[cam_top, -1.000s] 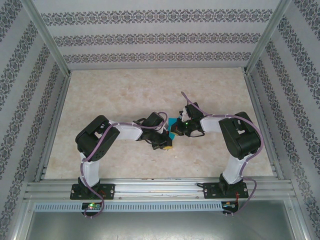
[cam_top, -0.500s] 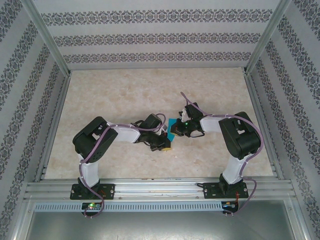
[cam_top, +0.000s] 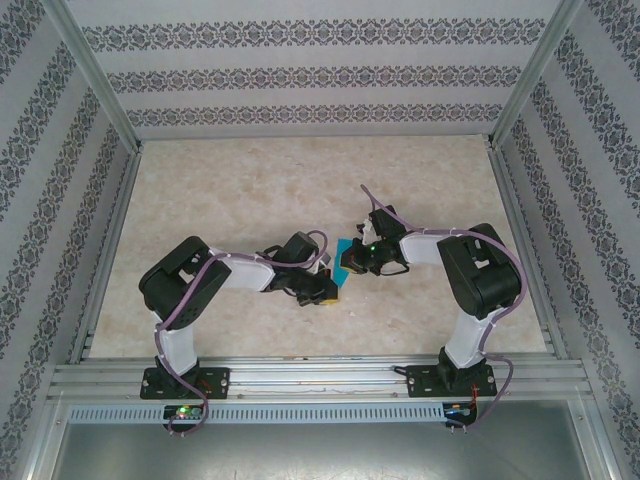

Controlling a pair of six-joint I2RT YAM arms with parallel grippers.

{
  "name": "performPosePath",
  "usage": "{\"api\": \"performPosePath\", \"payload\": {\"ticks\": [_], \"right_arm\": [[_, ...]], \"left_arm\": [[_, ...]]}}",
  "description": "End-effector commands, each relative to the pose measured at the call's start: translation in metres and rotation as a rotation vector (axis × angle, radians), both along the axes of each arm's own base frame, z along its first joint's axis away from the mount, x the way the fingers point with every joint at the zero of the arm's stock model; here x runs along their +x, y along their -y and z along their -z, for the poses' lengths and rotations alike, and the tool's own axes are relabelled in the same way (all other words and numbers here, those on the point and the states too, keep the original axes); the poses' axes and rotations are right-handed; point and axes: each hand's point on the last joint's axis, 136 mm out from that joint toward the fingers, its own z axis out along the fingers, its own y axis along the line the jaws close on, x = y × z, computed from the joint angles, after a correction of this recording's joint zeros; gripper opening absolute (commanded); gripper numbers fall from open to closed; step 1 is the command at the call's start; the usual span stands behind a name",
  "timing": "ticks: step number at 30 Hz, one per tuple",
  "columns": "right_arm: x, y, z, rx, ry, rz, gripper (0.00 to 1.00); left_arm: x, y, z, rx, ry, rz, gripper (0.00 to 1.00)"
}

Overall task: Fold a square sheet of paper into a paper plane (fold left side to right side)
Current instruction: Fold the wing for the fifth time at the center of the table.

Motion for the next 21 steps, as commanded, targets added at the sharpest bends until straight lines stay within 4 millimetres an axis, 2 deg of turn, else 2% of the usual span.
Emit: {"api": "performPosePath", "payload": {"ticks": [1, 7, 15, 17, 21], "right_arm": [[-0.040, 0.036, 0.056, -0.220, -0.179, 0.025, 0.00], [-0.040, 0.036, 0.056, -0.216, -0.181, 0.022, 0.00], [-0.038, 0.034, 0.053, -0.207, -0.173, 0.021, 0.00], [-0.038, 0.034, 0.053, -0.207, -0.175, 0.022, 0.00], [-0.038, 0.034, 0.054, -0.206, -0.175, 0.022, 0.00]], "left_arm": [[-0.037, -0.019, 0.023, 0.095, -0.133, 0.018, 0.01], [-0.035, -0.017, 0.014, 0.076, -0.116, 0.014, 0.01], [-0.008, -0.006, -0.037, 0.008, -0.001, 0.022, 0.01], [0.000, -0.004, -0.045, -0.007, 0.019, 0.016, 0.01], [0.014, 0.000, -0.040, -0.006, 0.028, 0.017, 0.01]]}}
